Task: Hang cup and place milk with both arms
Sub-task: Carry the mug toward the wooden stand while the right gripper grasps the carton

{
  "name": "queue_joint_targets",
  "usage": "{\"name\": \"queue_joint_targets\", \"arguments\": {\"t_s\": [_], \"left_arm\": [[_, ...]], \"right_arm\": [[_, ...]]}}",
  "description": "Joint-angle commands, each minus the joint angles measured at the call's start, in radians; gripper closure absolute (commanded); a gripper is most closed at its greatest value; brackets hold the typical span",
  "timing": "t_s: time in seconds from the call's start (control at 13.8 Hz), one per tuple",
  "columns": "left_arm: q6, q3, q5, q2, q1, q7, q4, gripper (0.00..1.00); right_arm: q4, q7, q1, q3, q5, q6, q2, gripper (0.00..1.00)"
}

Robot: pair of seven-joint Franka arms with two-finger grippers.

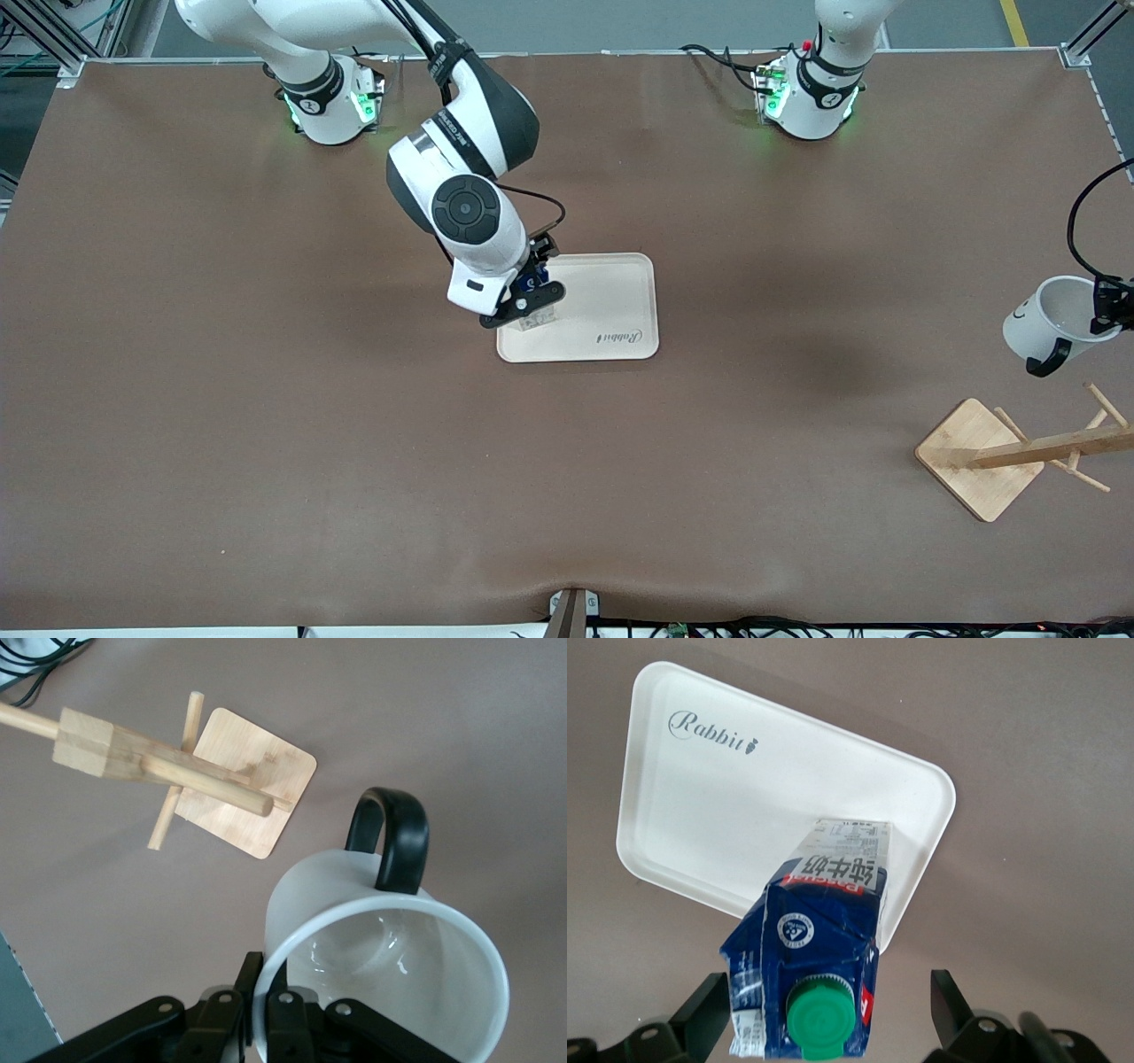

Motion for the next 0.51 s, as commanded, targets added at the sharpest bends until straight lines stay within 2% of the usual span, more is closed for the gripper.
{"name": "queue_joint_targets", "arguments": {"t_s": [0.0,0.43], "left_arm": [[-0.006,-0.010,0.012,0.052,0.008,0.047,0.078,1.00],[-0.003,-0.010,0.009,0.102,0.032,0.090,0.135,1.00]], "right_arm": [[-0.015,-0.005,0.012,-0.006,-0.009,0.023,0.000,0.00],[-0.015,-0.007,0.023,-0.006,-0.007,0.027,0.011,0.00]]}}
